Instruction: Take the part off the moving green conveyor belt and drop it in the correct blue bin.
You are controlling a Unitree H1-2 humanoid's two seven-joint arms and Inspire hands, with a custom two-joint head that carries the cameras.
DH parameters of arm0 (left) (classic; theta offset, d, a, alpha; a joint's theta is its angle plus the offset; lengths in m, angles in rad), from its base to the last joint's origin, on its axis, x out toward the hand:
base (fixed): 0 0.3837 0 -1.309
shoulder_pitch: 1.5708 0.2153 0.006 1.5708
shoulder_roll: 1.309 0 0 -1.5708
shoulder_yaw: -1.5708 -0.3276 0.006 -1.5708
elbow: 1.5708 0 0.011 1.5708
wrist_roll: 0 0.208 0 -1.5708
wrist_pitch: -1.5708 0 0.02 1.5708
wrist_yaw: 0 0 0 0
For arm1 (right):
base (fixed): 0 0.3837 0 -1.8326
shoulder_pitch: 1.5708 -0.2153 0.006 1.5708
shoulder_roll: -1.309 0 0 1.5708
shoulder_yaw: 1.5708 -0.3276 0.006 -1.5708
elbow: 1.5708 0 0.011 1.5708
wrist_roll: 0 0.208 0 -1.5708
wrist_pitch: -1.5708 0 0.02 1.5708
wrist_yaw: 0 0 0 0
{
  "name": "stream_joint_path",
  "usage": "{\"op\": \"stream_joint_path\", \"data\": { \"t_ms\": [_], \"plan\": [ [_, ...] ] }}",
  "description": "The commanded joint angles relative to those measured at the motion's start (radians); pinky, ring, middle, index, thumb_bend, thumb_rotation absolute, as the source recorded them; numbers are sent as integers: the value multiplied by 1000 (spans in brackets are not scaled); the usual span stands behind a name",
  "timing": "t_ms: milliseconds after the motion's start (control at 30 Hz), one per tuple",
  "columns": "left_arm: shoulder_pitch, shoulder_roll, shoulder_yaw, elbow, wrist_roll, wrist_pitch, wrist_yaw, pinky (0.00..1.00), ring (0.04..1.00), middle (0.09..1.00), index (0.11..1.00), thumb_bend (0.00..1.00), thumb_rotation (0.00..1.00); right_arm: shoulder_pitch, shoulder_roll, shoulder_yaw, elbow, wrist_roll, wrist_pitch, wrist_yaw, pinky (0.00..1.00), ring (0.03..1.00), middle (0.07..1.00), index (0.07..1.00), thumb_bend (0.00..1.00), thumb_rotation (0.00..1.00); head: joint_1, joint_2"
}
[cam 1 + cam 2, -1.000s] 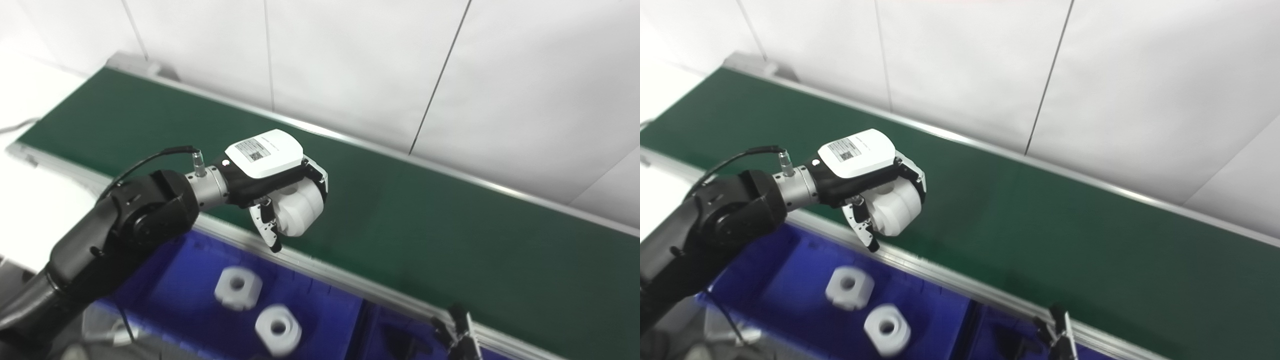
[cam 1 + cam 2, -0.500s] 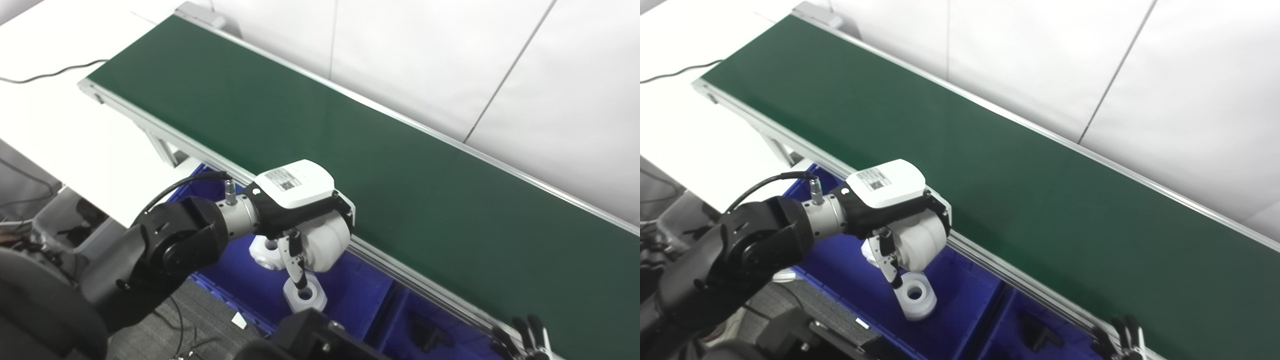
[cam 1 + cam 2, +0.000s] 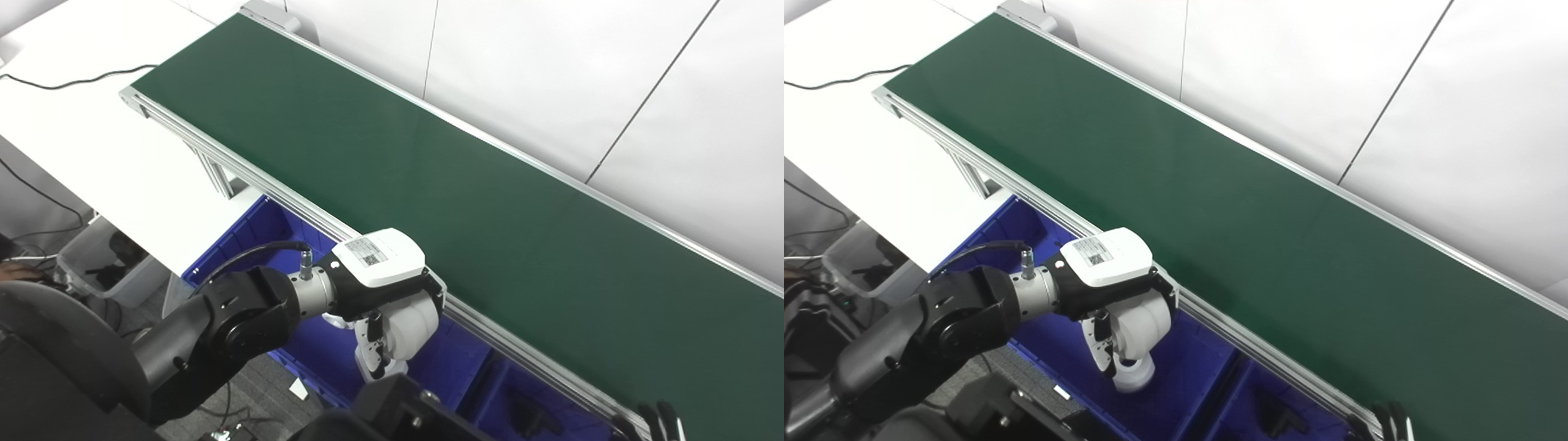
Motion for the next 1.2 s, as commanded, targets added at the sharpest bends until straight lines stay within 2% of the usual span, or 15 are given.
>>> {"op": "stream_joint_path", "data": {
  "t_ms": [0, 67, 167, 200, 233, 267, 300, 333, 400, 467, 733, 933, 1000, 1067, 1167],
  "plan": [
    [-3, 8, 13, -15, -4, -29, 36, 279, 329, 421, 514, 518, 0, 4, 6, -5, -33, -1, -17, 7, 800, 840, 937, 987, 866, 886, -3, 0],
    [-2, 8, 14, -17, -9, -25, 24, 282, 331, 422, 513, 519, 0, 5, 8, -5, -36, -5, -18, 7, 797, 839, 938, 987, 865, 892, -5, 2],
    [-6, 5, 8, -31, 8, 1, -31, 350, 418, 463, 507, 523, 0, 6, 8, -6, -43, -11, -12, 7, 793, 838, 940, 988, 863, 900, -5, 4],
    [-7, 4, 7, -34, 16, 4, -43, 390, 469, 522, 498, 522, 44, 6, 8, -6, -45, -12, -11, 7, 794, 839, 940, 989, 865, 901, -5, 4],
    [-9, 7, 1, -37, 44, 0, -65, 404, 487, 543, 495, 522, 59, 6, 8, -6, -45, -10, -9, 8, 794, 839, 941, 989, 866, 902, -5, 4],
    [-11, 9, -3, -40, 64, -3, -81, 536, 607, 645, 590, 708, 237, 6, 8, -7, -46, -8, -8, 8, 795, 839, 939, 989, 868, 898, -5, 4],
    [-9, 9, -8, -40, 88, -13, -85, 605, 669, 697, 639, 804, 329, 6, 8, -7, -47, -6, -6, 8, 796, 838, 938, 989, 870, 896, -7, 5],
    [-7, 8, -12, -40, 110, -23, -85, 708, 758, 770, 704, 897, 469, 6, 9, -7, -48, -4, -4, 8, 795, 837, 937, 989, 871, 893, -7, 5],
    [-4, 3, -20, -42, 147, -40, -79, 811, 840, 842, 765, 967, 598, 7, 9, -8, -48, -6, -5, 7, 793, 835, 937, 985, 869, 894, -8, 5],
    [-4, -1, -25, -45, 166, -53, -78, 892, 889, 884, 817, 996, 699, 7, 8, -7, -47, -7, -9, 8, 793, 837, 940, 986, 862, 898, -8, 5],
    [6, -5, -13, -38, 162, -76, -54, 938, 924, 901, 854, 1000, 746, 6, 9, -5, -47, -4, -7, 11, 798, 838, 943, 986, 858, 893, -18, 7],
    [-3, -23, -4, -57, 100, -76, -41, 888, 880, 865, 826, 1000, 699, 8, 11, -1, -56, -15, -5, 8, 787, 836, 940, 981, 838, 892, -31, 11],
    [-8, -37, 0, -67, 53, -70, -33, 842, 837, 830, 804, 983, 643, 8, 11, 0, -60, -19, -3, 8, 785, 835, 938, 980, 836, 890, -39, 14],
    [-10, -79, 2, -64, -45, -90, 44, 788, 782, 786, 771, 953, 602, 10, 12, 2, -66, -25, -2, 7, 786, 836, 938, 980, 828, 891, -50, 17],
    [0, -201, -22, -57, -200, -77, 143, 735, 724, 733, 723, 894, 536, 14, 22, 6, -75, -50, 7, -2, 776, 826, 930, 972, 830, 895, -101, 27]
  ]
}}
